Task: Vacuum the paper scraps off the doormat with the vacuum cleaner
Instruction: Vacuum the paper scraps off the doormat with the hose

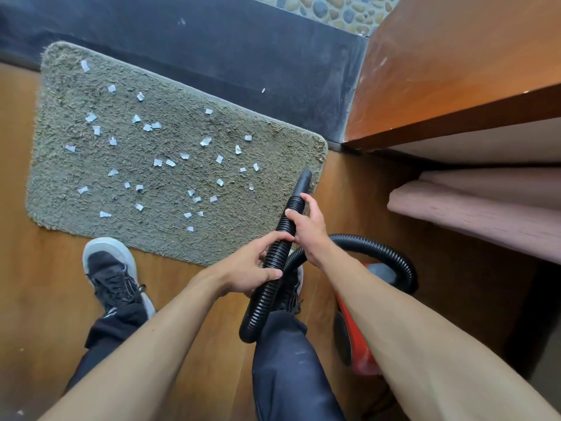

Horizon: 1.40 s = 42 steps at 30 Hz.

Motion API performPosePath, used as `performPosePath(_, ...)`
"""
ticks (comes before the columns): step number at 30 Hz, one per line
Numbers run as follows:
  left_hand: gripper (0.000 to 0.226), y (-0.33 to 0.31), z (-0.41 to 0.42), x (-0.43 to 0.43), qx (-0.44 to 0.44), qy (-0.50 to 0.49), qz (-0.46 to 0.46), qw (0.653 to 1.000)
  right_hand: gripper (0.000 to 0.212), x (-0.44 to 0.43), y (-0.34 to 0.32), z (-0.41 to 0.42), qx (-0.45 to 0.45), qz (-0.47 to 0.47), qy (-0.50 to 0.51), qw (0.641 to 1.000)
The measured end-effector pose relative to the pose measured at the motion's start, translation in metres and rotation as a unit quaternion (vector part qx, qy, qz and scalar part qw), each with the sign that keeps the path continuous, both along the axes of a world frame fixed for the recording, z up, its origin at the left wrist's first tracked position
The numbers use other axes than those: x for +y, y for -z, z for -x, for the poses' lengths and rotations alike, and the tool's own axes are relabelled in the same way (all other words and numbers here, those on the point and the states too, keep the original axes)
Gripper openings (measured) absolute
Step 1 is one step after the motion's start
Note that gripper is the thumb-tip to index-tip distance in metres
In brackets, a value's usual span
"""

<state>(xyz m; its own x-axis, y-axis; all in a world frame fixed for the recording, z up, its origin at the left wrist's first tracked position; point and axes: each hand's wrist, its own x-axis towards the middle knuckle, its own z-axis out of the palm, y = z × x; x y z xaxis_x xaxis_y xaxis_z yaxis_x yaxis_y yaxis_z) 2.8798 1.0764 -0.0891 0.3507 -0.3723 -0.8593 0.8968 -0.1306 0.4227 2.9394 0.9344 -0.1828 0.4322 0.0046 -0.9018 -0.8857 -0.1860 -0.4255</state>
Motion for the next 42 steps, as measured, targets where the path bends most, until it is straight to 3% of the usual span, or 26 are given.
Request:
performPosePath(17,0.063,0.003,0.057,0.097,0.025,-0.133,0.031,0.990,0.053,0.109,-0.005,0.029,0.007,-0.029,-0.068,0.997)
performPosePath(24,0.064,0.005,0.062,0.108,0.024,-0.143,0.043,0.988,0.057,0.110,-0.008,0.019,0.078,-0.075,-0.083,0.991)
performPosePath(42,0.064,0.005,0.069,0.105,0.027,-0.187,0.048,0.981,0.060,0.120,-0.008,0.016,0.080,-0.060,-0.110,0.989)
